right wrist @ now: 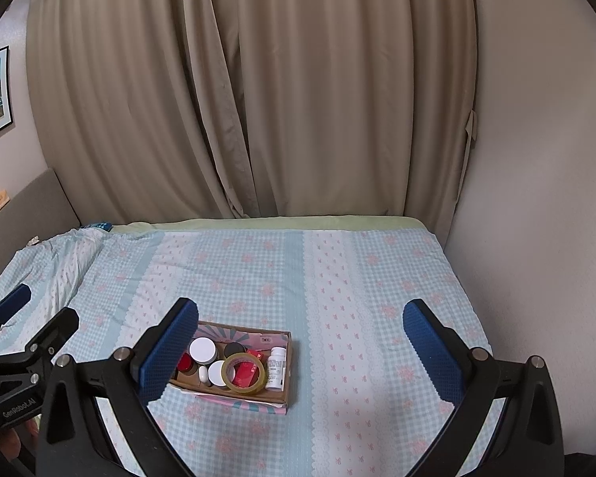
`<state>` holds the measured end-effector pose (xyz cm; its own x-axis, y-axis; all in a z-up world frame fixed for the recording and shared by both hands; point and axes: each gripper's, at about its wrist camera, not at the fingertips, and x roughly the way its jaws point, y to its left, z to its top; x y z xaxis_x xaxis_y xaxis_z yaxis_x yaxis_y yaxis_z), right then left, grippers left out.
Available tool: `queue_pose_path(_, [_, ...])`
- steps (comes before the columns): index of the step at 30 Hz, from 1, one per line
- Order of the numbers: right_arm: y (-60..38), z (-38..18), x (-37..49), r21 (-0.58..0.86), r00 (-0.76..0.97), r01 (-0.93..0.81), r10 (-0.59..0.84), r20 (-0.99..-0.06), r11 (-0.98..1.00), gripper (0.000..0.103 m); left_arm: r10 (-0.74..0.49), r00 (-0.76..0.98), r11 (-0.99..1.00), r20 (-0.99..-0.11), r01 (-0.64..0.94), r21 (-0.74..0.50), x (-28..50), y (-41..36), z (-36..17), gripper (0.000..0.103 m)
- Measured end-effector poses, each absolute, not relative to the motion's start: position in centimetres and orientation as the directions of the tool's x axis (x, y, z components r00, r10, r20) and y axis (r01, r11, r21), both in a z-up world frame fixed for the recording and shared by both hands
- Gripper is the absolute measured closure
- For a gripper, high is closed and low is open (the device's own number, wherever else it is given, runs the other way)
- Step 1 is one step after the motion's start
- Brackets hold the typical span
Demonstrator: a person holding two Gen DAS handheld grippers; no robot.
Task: Organize rigid objects
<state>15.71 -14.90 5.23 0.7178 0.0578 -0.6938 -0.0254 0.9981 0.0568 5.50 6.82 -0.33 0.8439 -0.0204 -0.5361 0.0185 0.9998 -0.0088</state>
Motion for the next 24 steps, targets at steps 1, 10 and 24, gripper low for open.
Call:
queue_pose_path(1, [-14.9, 5.3, 15.8, 0.057, 0.719, -0.025, 0.058, -0.693, 0.998, 0.000, -0.022, 0.843, 1.000, -0.537, 0.020, -0.011, 5.6, 6.8, -0.4, 0.000])
queue_pose_path(10, [-15.0, 5.2, 16.2, 0.061, 0.725, -0.031, 0.064, -0.686, 0.998, 0.000, -0.010, 0.853, 0.999, -0.521, -0.010, -0.037, 5.9, 6.7, -0.3, 0.000])
queue_pose_path(24, [-16.1, 4.6, 16.7, 0.068, 0.720, -0.028, 0.067, -0.691, 0.997, 0.000, 0.021, 0.887, 0.999, -0.461, -0.035, -0.022, 5.7, 5.8, -0.6, 0.000])
